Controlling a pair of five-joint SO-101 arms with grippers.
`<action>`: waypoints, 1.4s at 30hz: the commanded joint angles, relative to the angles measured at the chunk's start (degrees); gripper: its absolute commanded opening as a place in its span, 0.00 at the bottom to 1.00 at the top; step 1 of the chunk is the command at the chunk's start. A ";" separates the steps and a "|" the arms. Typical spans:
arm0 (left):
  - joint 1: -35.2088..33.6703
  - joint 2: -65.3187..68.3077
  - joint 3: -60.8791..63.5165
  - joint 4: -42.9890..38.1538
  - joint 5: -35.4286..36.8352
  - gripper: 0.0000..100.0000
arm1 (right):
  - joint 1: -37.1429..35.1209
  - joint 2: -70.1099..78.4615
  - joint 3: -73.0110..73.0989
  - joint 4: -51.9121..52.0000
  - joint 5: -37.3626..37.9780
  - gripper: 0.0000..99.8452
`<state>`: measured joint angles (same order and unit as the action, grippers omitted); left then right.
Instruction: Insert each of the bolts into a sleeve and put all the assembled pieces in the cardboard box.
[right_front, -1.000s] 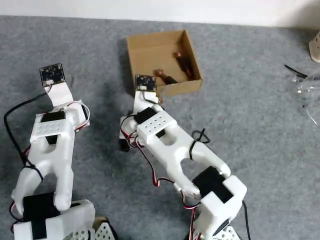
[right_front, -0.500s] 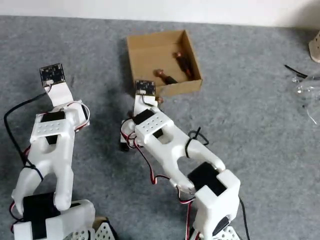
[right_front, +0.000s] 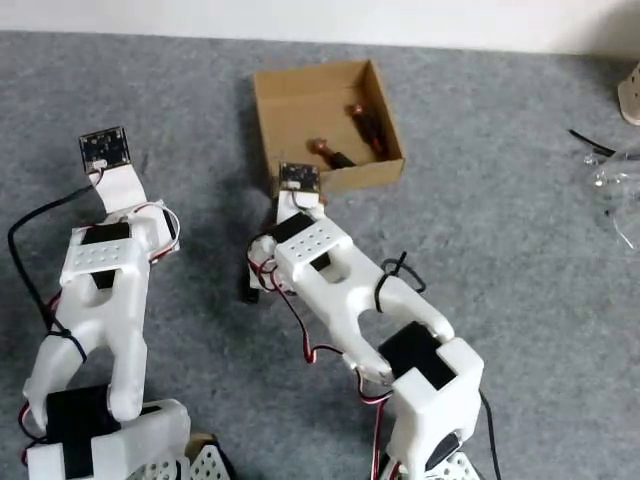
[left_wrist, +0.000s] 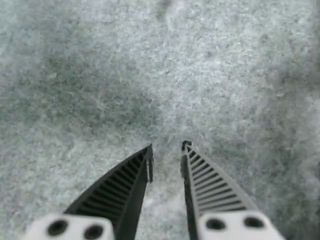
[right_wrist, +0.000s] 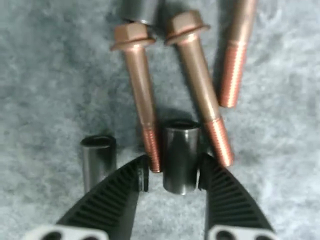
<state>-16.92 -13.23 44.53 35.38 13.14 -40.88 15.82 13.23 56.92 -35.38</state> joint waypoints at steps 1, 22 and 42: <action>0.40 -0.48 -0.48 -1.05 0.26 0.10 | 1.98 -0.57 -1.63 1.27 -0.26 0.16; 0.48 -0.40 -0.48 -1.05 0.26 0.10 | 6.11 -8.48 -1.36 1.01 -0.18 0.16; 0.48 -0.40 -0.48 -1.05 0.26 0.10 | 2.68 -1.19 -1.63 1.36 3.78 0.16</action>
<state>-16.92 -13.23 44.53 35.38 13.14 -36.13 14.51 12.70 57.80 -32.48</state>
